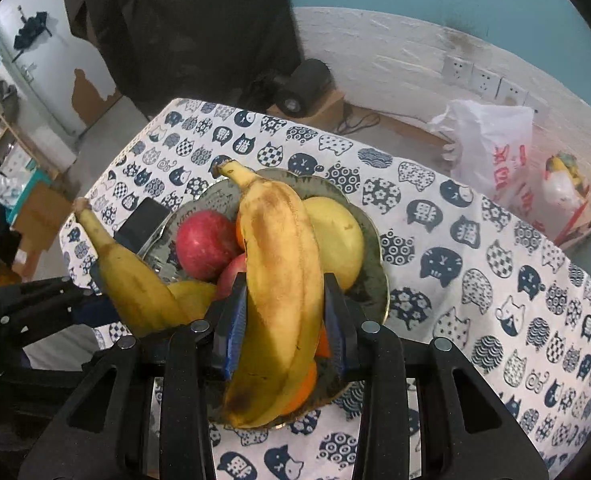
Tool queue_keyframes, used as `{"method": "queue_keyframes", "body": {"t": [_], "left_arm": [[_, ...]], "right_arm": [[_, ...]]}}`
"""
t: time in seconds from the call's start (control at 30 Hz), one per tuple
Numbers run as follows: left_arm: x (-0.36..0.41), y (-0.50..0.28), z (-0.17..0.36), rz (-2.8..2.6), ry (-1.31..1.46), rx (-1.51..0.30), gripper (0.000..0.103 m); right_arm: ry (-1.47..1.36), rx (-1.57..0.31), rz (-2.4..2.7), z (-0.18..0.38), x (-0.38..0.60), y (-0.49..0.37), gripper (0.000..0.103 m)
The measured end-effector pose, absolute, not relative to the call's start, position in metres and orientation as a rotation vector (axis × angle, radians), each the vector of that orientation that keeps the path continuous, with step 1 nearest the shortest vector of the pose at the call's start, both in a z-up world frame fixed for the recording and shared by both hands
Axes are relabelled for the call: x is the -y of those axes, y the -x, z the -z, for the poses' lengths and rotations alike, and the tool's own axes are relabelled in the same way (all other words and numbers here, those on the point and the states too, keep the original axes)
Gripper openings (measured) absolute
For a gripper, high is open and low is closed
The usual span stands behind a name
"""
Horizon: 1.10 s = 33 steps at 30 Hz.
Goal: Organize fruits
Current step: 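Lower both bananas onto the fruit in the bowl with both tools, then open both tools to release the bananas and pull back from the bowl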
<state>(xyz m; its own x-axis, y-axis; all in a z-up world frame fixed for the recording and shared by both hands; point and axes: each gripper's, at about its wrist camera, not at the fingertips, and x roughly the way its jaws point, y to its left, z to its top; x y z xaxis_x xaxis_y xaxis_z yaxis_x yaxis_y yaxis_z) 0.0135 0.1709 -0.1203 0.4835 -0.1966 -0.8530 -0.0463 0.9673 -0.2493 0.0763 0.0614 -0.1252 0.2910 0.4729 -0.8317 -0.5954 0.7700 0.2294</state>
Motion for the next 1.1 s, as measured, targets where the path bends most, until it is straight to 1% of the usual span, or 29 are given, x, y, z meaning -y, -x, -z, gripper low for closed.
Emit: {"method": "queue_keyframes", "body": {"t": [0.13,0.33,0.47,0.53,0.6,0.67,0.8,0.83,0.87,0.9,1.1], "left_arm": [[-0.176,-0.021,0.135,0.073,0.270,-1.100,0.037],[-0.184,-0.024,0.136,0.029,0.265,-1.091,0.037],[-0.189,-0.024,0.137,0.003,0.281,-1.094,0.045],[-0.189,-0.023,0.137,-0.005,0.277,-1.095,0.047],[-0.187,-0.022,0.135,-0.005,0.268,-1.095,0.048],[-0.184,-0.020,0.133,-0.008,0.252,-1.094,0.054],[-0.179,-0.016,0.124,-0.017,0.219,-1.080,0.062],[-0.177,-0.014,0.120,-0.020,0.208,-1.072,0.066],[-0.176,-0.012,0.117,-0.023,0.200,-1.066,0.067],[-0.175,-0.011,0.115,-0.024,0.193,-1.061,0.067],[-0.169,-0.006,0.106,-0.020,0.173,-1.053,0.068]], "right_arm": [[0.102,-1.089,-0.743,0.133,-0.063,-0.084,0.036],[0.046,-1.090,-0.772,0.130,-0.060,-0.090,0.036],[0.037,-1.100,-0.774,0.130,-0.059,-0.091,0.037],[0.036,-1.104,-0.777,0.130,-0.058,-0.090,0.043],[0.038,-1.115,-0.779,0.132,-0.057,-0.090,0.044],[0.039,-1.114,-0.776,0.131,-0.056,-0.089,0.044],[0.033,-1.099,-0.770,0.125,-0.051,-0.085,0.044],[0.031,-1.093,-0.769,0.123,-0.050,-0.085,0.047],[0.030,-1.088,-0.768,0.121,-0.049,-0.085,0.049],[0.031,-1.083,-0.765,0.119,-0.047,-0.085,0.054],[0.016,-1.091,-0.738,0.120,-0.035,-0.087,0.055]]}}
